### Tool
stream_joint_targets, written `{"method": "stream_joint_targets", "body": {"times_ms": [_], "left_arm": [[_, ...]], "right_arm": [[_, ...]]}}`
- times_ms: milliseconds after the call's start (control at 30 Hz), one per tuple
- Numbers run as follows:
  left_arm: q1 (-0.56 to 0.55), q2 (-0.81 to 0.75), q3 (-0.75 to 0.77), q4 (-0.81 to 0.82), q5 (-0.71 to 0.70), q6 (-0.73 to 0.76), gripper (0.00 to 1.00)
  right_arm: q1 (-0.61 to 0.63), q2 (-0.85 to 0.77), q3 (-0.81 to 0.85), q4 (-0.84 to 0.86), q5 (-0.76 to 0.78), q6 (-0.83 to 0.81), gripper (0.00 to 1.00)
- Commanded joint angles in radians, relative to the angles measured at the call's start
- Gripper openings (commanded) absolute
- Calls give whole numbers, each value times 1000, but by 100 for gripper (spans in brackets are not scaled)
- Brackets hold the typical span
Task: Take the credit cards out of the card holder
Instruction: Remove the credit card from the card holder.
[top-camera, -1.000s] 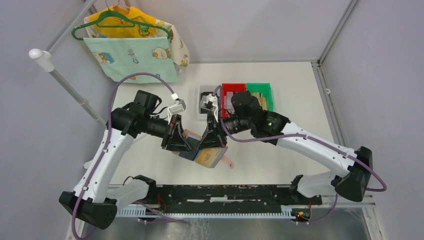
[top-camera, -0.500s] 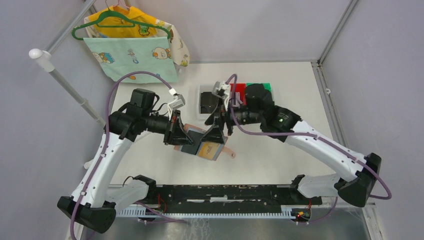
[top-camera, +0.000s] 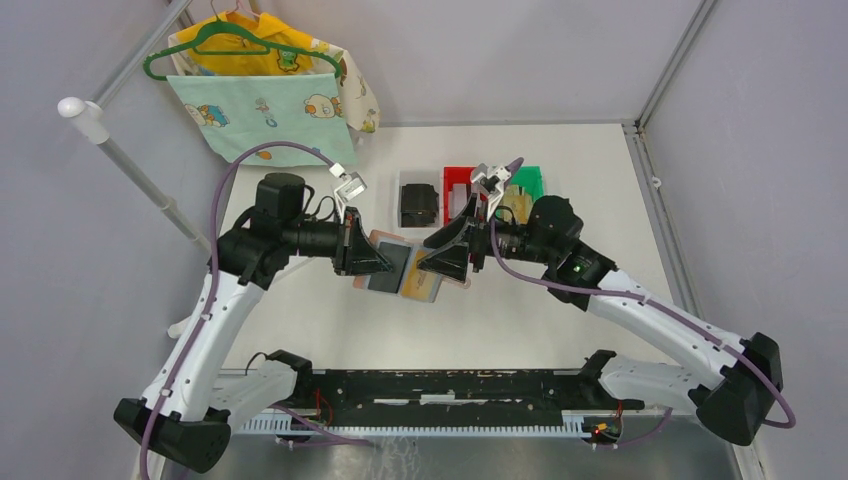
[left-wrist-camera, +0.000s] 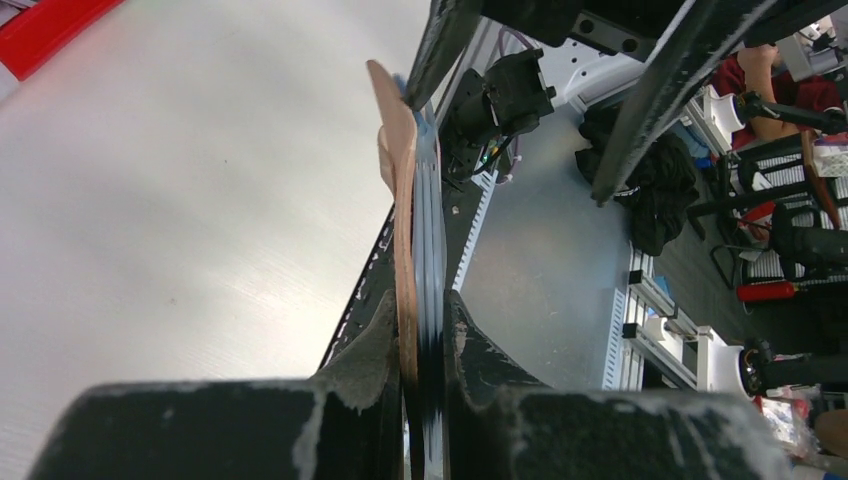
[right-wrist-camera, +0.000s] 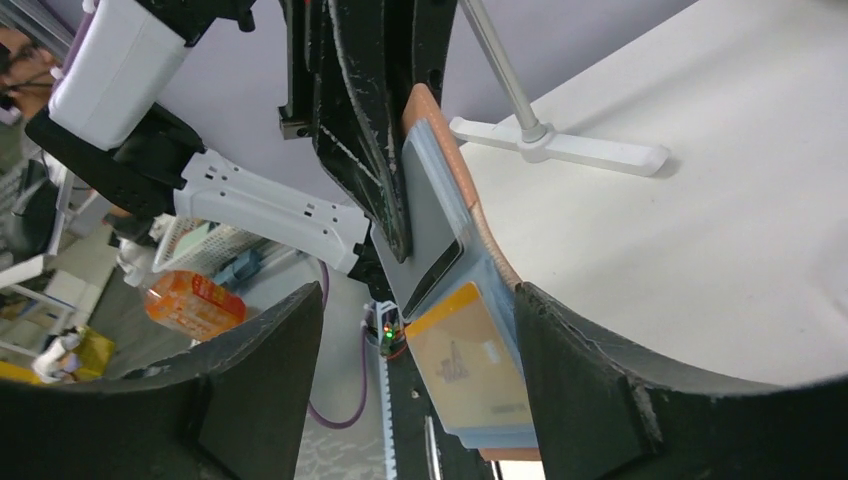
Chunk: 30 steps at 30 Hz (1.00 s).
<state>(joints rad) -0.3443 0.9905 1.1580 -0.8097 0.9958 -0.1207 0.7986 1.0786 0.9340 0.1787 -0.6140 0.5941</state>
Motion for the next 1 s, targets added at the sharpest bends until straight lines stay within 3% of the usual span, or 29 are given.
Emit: {"method": "stream_joint_targets", "body": {"times_ms": [0,167,233,300,433,600,700,867,967], "left_arm": [[3,-6,12,64,2,-70,2],[3,0,16,65,4,-76,2],[3,5,16,61,-3,-74,2],[4,11,17,42,-10,-57,2],[4,22,24,-14,-18,8,2],[3,20,36,-29,-18,19,2],[4,23,44,-28,-20,19,2],[5,34,53,-21,-20,3,2],[5,36,54,-6,-17,-10,2]], "right_arm": [[8,13,-56,236,-64,154,73],[17,37,-108,354,-86,231,66],[17,39,-99,329,-80,211,63],[13,24,-52,215,-37,123,64],[0,22,177,-216,147,-157,75],[-11,-27,257,-369,338,-256,78],[-10,-60,201,-291,287,-193,75],[6,-59,16,37,55,55,61],[38,-47,-63,159,32,137,60]]}}
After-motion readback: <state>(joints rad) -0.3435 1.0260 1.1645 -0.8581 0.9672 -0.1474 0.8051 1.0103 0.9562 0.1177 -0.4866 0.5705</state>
